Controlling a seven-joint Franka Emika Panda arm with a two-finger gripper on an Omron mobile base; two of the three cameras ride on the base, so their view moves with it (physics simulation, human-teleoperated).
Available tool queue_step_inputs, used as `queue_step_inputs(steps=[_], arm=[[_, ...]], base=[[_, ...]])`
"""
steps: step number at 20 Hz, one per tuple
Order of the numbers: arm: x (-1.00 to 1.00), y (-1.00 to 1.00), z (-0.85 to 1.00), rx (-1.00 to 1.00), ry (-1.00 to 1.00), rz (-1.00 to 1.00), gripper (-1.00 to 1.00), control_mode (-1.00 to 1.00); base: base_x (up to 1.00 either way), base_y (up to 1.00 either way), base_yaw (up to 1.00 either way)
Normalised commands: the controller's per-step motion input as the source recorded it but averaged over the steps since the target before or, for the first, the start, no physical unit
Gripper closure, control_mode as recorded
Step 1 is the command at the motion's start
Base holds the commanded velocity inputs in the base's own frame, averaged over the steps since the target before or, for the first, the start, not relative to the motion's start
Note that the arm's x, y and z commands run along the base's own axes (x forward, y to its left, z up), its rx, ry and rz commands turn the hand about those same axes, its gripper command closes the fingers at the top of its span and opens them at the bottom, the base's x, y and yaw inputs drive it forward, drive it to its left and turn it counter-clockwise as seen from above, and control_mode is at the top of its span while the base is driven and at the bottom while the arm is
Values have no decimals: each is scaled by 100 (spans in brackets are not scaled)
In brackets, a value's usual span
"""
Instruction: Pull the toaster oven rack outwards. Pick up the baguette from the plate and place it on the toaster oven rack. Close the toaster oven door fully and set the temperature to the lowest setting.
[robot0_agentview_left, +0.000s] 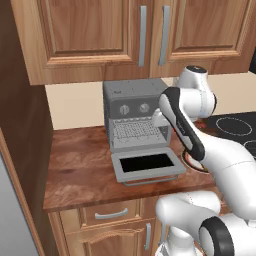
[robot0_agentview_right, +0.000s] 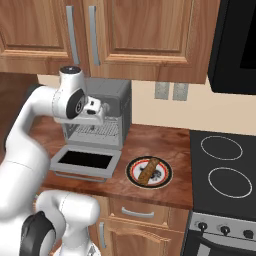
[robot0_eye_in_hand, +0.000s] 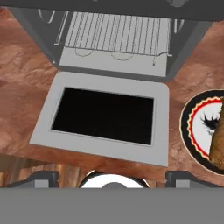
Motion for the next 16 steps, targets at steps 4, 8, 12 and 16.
queue_step_inputs(steps=[4,8,12,16], arm=[[13,16,-52,0,-9,8,-100,-100],[28,4,-17,0,-19,8,-100,-100],[52,2,-19,0,-16,2,-100,-100],[56,2,-10,0,-10,-12,-100,-100]], base=[[0,0,0],[0,0,0],[0,0,0],[0,0,0]])
